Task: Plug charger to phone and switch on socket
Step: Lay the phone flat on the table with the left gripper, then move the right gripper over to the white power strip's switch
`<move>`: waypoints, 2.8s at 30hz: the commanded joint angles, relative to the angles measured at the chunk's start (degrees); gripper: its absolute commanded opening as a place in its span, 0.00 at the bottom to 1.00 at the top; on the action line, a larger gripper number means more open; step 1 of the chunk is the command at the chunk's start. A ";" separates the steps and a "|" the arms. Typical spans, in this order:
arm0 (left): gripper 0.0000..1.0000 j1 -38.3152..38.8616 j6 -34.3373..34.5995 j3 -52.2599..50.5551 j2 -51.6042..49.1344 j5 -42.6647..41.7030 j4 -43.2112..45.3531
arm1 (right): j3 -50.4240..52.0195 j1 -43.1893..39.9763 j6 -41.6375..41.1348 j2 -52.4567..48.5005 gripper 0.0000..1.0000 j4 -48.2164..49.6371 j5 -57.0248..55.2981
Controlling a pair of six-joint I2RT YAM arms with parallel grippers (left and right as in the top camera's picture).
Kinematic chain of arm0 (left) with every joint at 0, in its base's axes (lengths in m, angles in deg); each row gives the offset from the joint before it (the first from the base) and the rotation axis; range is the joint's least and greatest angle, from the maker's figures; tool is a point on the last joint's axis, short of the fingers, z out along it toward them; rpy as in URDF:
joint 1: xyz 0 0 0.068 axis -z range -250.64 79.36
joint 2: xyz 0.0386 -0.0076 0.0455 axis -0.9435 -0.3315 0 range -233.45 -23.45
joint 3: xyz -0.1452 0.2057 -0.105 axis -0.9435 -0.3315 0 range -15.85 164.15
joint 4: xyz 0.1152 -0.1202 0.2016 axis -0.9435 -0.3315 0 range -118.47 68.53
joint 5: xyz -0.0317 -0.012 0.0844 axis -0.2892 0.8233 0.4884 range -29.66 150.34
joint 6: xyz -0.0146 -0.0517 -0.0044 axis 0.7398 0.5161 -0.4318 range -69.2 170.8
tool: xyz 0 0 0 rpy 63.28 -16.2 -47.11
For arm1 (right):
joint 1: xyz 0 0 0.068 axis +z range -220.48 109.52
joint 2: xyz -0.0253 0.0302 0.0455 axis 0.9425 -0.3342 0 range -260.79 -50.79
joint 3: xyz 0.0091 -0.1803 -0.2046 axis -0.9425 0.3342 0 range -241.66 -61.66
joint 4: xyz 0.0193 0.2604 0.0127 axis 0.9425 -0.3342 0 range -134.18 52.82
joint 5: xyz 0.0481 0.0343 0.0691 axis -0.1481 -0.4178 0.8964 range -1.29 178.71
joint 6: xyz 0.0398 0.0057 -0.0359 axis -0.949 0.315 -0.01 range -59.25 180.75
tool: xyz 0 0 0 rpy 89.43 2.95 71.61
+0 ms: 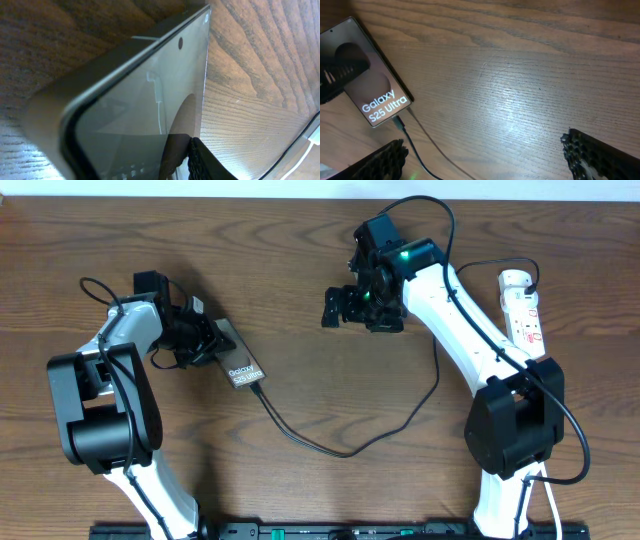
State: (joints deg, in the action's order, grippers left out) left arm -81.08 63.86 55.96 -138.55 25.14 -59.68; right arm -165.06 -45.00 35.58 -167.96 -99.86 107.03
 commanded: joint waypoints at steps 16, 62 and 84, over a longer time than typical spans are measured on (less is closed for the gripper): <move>0.36 -0.02 -0.81 -0.09 -1.01 0.57 -2.47 | -1.18 0.50 0.59 -0.07 0.99 0.09 -0.42; 0.45 -0.68 -1.01 -0.07 10.23 1.40 -10.62 | -1.20 -0.90 0.52 -0.04 0.99 -1.68 -3.32; 0.76 -0.68 -1.03 -0.07 24.68 3.15 -10.58 | -2.82 -22.62 -2.12 5.31 0.99 -4.83 -9.66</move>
State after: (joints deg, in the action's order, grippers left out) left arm -81.47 63.40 55.89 -114.40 27.70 -70.11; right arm -166.48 -64.13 33.20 -164.09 -104.99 97.98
